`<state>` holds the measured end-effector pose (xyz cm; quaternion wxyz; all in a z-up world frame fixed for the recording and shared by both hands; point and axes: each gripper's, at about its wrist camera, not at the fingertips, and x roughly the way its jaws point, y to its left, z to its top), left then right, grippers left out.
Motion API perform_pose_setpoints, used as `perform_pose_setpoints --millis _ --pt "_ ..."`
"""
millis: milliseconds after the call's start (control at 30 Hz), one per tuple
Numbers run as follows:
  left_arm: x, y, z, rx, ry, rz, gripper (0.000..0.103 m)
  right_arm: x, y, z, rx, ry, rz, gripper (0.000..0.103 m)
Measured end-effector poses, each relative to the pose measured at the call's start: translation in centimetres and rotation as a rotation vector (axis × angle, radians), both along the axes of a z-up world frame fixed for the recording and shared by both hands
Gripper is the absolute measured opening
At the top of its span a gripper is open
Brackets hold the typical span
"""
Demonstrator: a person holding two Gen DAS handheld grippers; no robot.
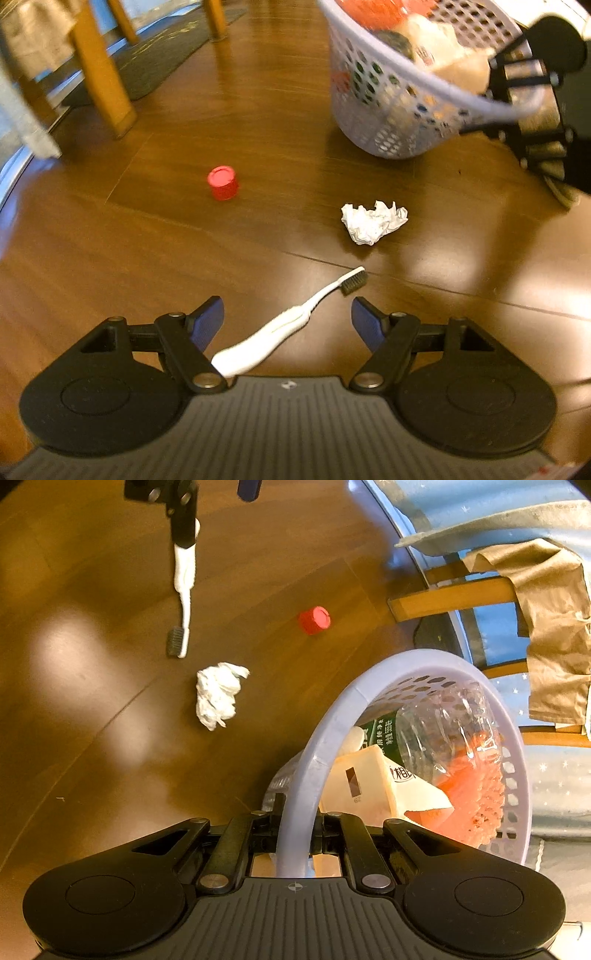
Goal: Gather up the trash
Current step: 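Move the left gripper to the white toothbrush and grasp its handle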
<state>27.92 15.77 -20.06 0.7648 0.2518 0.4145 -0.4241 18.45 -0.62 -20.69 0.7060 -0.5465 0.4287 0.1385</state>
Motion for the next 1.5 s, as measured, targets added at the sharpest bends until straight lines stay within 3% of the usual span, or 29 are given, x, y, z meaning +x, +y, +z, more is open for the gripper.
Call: perform_pose_setpoints --millis 467,633,1000,1067,1300,1500 --pt "0.5 -0.3 -7.6 0.12 -0.049 -0.154 0.067 0.8 -0.5 0.3 -0.003 -0.01 -0.027 0.008" --pt "1.6 -0.5 -8.1 0.13 -0.017 -0.146 0.066 0.9 -0.3 0.2 -0.006 -0.003 -0.034 0.008" --pt "1.3 0.7 -8.7 0.176 0.065 -0.141 0.037 1.1 -0.3 0.3 -0.001 -0.001 -0.043 0.008" --pt "1.0 0.9 -8.8 0.182 0.076 -0.137 0.036 1.1 -0.3 0.3 0.001 -0.002 -0.046 0.008" --pt "1.2 0.5 -9.1 0.167 0.084 -0.054 0.034 1.1 -0.3 0.3 0.007 -0.001 -0.049 0.008" --pt "1.6 -0.2 -8.9 0.148 0.098 -0.005 0.02 1.1 -0.3 0.3 0.012 -0.002 -0.052 0.008"
